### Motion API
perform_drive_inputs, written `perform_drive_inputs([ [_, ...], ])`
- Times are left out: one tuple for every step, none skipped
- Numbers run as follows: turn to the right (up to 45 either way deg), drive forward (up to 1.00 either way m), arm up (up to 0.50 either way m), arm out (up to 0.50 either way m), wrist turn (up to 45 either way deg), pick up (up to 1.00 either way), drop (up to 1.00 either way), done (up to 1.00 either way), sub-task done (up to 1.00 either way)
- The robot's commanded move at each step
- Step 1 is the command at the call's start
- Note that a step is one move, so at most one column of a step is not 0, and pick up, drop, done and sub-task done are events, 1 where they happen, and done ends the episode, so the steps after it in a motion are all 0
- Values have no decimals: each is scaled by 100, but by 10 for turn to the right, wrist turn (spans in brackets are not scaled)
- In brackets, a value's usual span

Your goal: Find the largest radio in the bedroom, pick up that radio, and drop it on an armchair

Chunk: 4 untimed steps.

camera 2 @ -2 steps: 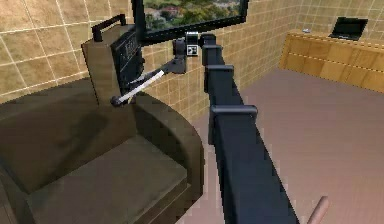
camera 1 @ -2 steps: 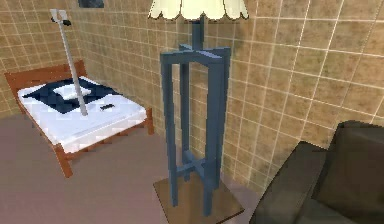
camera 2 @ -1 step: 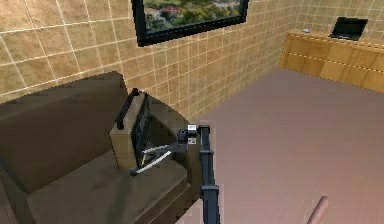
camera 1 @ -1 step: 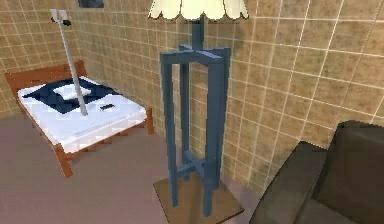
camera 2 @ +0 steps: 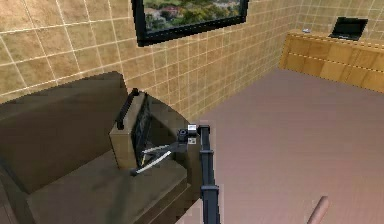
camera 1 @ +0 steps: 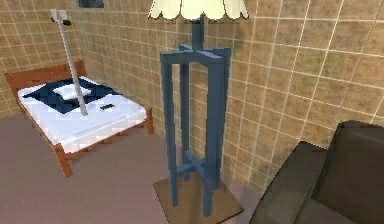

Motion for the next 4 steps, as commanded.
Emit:
perform_drive_inputs([
  [0, 0, 0, 0, 0, 0, 100, 0, 0],
  [0, 0, 10, 0, 0, 0, 0, 0, 0],
  [0, 0, 0, -8, 0, 0, 0, 0, 0],
  [0, 0, 0, 0, 0, 0, 0, 100, 0],
])
